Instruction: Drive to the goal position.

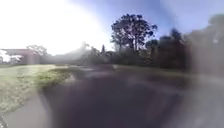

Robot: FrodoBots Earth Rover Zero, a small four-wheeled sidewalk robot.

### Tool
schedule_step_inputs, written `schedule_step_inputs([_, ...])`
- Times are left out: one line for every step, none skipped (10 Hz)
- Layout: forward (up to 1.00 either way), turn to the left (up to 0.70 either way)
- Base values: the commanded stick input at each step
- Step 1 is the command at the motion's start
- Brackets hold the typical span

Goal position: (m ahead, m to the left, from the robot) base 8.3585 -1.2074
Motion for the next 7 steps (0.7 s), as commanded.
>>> schedule_step_inputs([0.7, -0.35])
schedule_step_inputs([0.7, -0.35])
schedule_step_inputs([0.7, 0.0])
schedule_step_inputs([0.7, 0.0])
schedule_step_inputs([0.7, 0.0])
schedule_step_inputs([0.7, 0.0])
schedule_step_inputs([0.7, 0.0])
